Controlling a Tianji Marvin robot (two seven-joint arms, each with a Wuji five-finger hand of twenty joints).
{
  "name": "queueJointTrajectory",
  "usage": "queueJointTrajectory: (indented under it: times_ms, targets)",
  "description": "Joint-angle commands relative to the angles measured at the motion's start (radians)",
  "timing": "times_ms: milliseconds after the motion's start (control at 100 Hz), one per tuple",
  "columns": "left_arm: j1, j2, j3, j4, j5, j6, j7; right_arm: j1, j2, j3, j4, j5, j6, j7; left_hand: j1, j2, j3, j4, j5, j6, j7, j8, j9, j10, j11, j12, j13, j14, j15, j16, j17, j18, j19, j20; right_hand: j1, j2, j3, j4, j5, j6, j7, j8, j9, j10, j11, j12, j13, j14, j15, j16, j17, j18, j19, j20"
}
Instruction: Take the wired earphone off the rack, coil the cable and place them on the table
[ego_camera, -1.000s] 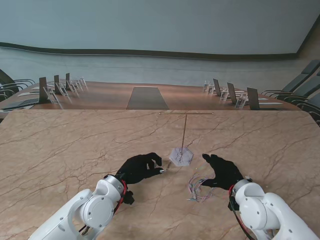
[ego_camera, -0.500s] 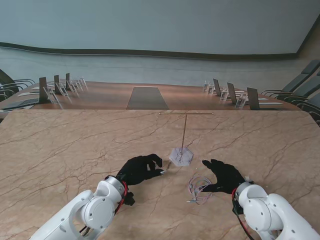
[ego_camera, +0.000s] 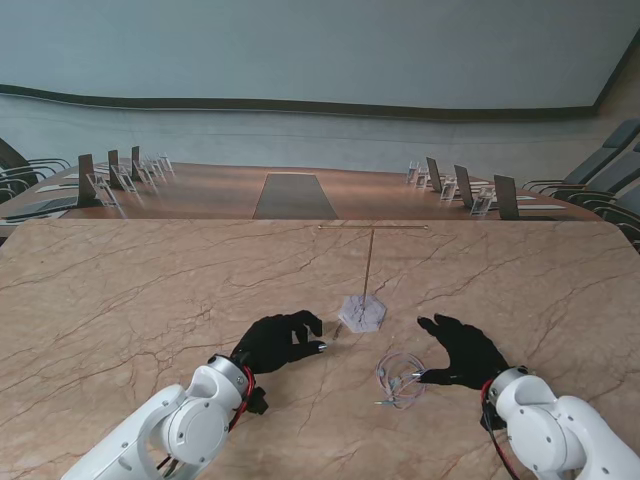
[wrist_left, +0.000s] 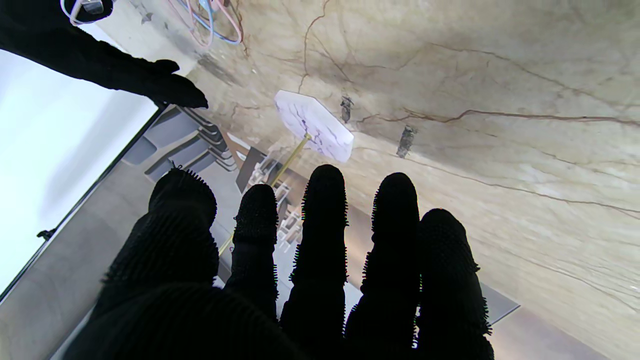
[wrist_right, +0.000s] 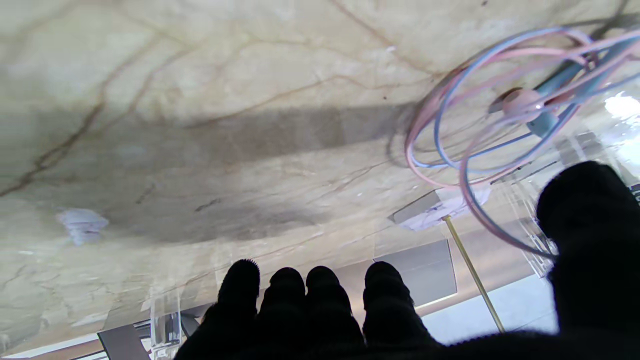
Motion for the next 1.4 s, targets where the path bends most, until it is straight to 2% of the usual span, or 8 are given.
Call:
queueJointTrajectory:
  times_ms: [0,390,430,600,800,1010,1190,1390]
  targets:
    - [0.010,-0.004,0.002,-0.006,0.001,0.005,0.000,-0.009,0.008,0.005,-0.012,-0.004,-0.008,0.021,0.012,0.030,-0.014,0.013,0.017,0.003,-0.029,-0.011,-0.013,-0.008,-0.011,-0.024,-0.009,-0.014,-0.012,-0.006,-0.017,-0.005,-0.002,-0.007,-0.008,-0.020,0.000,-0.016,0.008,-0.016,-0.021,-0.016,-0.027,-0.011,-0.027,-0.019,-0.033,-0.029,-0.019,-0.019,-0.001,-0.044,-0.031,-0.014]
    - [0.012,-0.002,0.005,-0.007,0.004,0.010,-0.004,-0.062,0.016,0.083,-0.067,0.011,-0.084,0.086,0.010,0.031,-0.013,0.012,0.016,0.003,-0.034,-0.012,-0.016,-0.008,-0.012,-0.029,-0.011,-0.013,-0.015,-0.007,-0.021,-0.005,-0.003,-0.012,0.020,-0.016,-0.021,-0.008,0.010,-0.020,-0.004,0.001,-0.023,-0.011,-0.022,-0.024,-0.032,-0.029,-0.017,-0.027,0.005,-0.043,-0.047,-0.024]
    - [0.012,-0.002,0.005,-0.007,0.005,0.011,-0.005,-0.069,0.016,0.097,-0.074,0.011,-0.098,0.088,0.010,0.032,-0.013,0.013,0.016,0.001,-0.034,-0.012,-0.015,-0.010,-0.012,-0.029,-0.010,-0.017,-0.014,-0.006,-0.019,-0.005,-0.002,-0.012,0.026,0.008,-0.044,0.002,0.000,-0.022,0.000,0.077,-0.024,-0.010,-0.025,0.004,-0.032,-0.028,-0.018,-0.016,0.003,-0.042,-0.045,-0.015]
    - [0.015,-0.003,0.004,-0.007,0.008,0.013,0.001,-0.100,0.013,0.147,-0.107,0.032,-0.129,0.087,0.009,0.032,-0.011,0.013,0.010,0.002,-0.039,-0.012,-0.041,-0.010,-0.034,-0.042,-0.038,-0.027,-0.043,-0.019,-0.053,-0.009,-0.032,-0.032,-0.004,0.055,-0.048,0.008,0.001,-0.032,0.002,0.099,-0.024,-0.010,-0.019,0.009,-0.032,-0.029,-0.015,-0.014,0.004,-0.040,-0.048,-0.015]
    - [0.025,0.001,-0.005,-0.014,0.021,0.014,-0.002,-0.117,0.007,0.172,-0.126,0.041,-0.147,0.058,-0.008,0.040,-0.001,0.012,-0.010,0.002,-0.070,-0.018,-0.112,-0.031,-0.173,-0.170,-0.126,-0.091,-0.237,-0.145,-0.157,-0.022,-0.189,-0.166,-0.035,0.095,-0.054,0.011,-0.002,-0.038,0.002,0.122,-0.024,-0.013,-0.015,0.020,-0.032,-0.031,-0.015,-0.013,0.004,-0.041,-0.051,-0.017]
    - [0.045,0.005,-0.021,-0.026,0.040,0.008,-0.003,-0.135,0.005,0.175,-0.137,0.057,-0.145,0.054,-0.035,0.055,0.014,0.012,-0.012,0.007,-0.131,-0.051,-0.149,-0.053,-0.265,-0.282,-0.179,-0.151,-0.382,-0.249,-0.217,-0.047,-0.325,-0.241,-0.060,0.136,-0.059,0.014,-0.003,-0.045,-0.003,0.133,-0.024,-0.023,-0.016,0.026,-0.032,-0.042,-0.019,-0.018,0.007,-0.051,-0.061,-0.025]
    - [0.061,0.008,-0.029,-0.034,0.047,0.011,-0.007,-0.154,0.003,0.171,-0.143,0.075,-0.129,0.054,-0.127,0.101,0.071,0.026,-0.058,0.024,-0.273,-0.154,-0.239,-0.081,-0.348,-0.389,-0.294,-0.242,-0.542,-0.372,-0.309,-0.116,-0.552,-0.338,-0.078,0.162,-0.066,0.015,-0.003,-0.052,-0.009,0.135,-0.024,-0.035,-0.019,0.025,-0.031,-0.057,-0.025,-0.035,0.014,-0.066,-0.076,-0.040]
    - [0.087,0.014,-0.045,-0.050,0.064,0.020,-0.020,-0.176,0.000,0.165,-0.152,0.101,-0.113,0.056,-0.196,0.120,0.066,0.025,-0.115,0.038,-0.346,-0.234,-0.344,-0.100,-0.397,-0.480,-0.398,-0.314,-0.650,-0.451,-0.315,-0.169,-0.885,-0.423,-0.096,0.190,-0.073,0.017,-0.002,-0.059,-0.016,0.126,-0.023,-0.043,-0.025,0.011,-0.031,-0.064,-0.027,-0.054,0.022,-0.079,-0.095,-0.059]
